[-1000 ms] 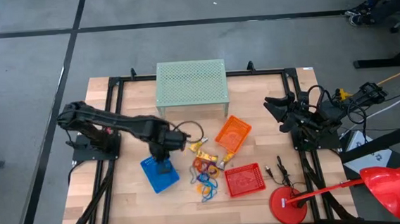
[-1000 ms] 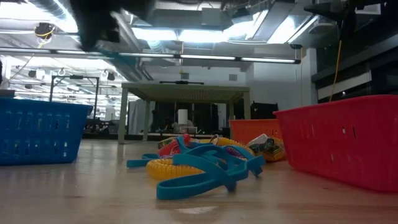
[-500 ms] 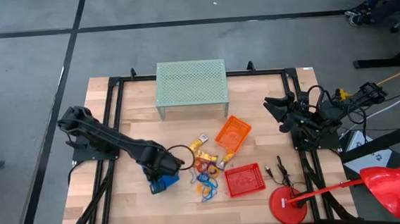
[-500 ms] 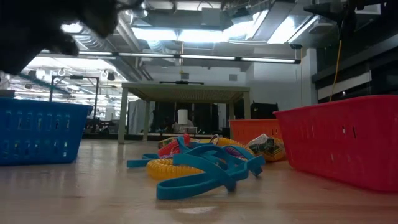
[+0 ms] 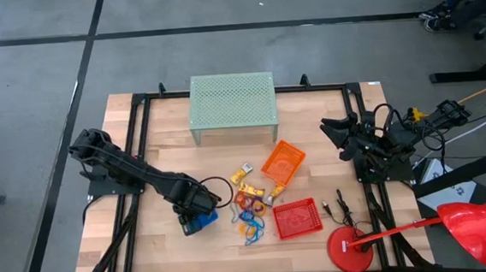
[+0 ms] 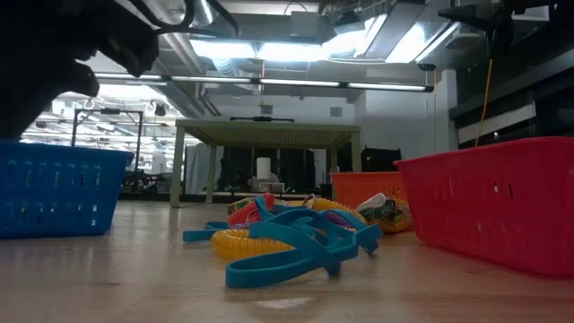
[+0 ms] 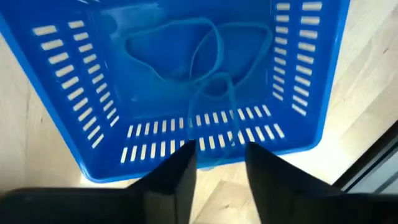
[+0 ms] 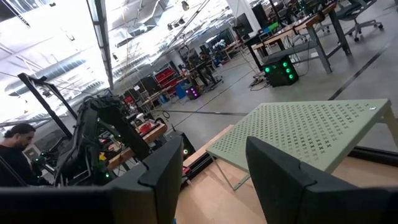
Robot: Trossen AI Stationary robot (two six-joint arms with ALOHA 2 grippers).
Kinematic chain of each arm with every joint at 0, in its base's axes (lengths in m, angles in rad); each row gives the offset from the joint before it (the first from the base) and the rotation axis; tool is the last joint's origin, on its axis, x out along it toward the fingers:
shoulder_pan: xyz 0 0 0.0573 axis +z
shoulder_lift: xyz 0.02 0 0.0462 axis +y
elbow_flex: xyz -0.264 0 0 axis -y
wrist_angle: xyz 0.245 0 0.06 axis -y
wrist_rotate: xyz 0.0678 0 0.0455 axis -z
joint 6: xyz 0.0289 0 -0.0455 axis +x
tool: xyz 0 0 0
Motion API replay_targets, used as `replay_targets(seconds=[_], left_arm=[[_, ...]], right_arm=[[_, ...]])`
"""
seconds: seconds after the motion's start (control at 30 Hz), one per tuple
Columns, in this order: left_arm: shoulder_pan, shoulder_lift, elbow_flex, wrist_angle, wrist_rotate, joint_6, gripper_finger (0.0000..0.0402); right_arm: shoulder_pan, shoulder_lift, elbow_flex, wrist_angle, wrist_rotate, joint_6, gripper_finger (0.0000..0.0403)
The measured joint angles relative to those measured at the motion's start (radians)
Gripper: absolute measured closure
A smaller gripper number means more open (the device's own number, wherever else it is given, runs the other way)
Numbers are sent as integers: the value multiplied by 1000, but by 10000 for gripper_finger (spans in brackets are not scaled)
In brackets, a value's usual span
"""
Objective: Pick & Place Office Desk Supplies
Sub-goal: Put the blue rubberband into the blue bin
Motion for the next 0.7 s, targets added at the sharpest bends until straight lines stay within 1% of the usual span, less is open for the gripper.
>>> replay_targets(seconds=[0.07,0.17,0.33,0.47,0.6,0.7], left_arm=[[5,0,14,-5,-30,-4,239],[9,-7,64,-1,-112,3,221],[35,-8,157,3,-197,57,213],[65,-8,221,108,-276,170,215],[116,-2,240,250,-273,348,223],[149,30,239,313,-265,471,231]], right_arm=[[0,1,0,-1,0,0,225],[0,1,0,-1,2,0,224],[0,1,0,-3,8,0,224],[0,1,0,-9,8,-1,224],[0,1,0,-10,8,0,224],[0,1,0,-12,8,0,224]])
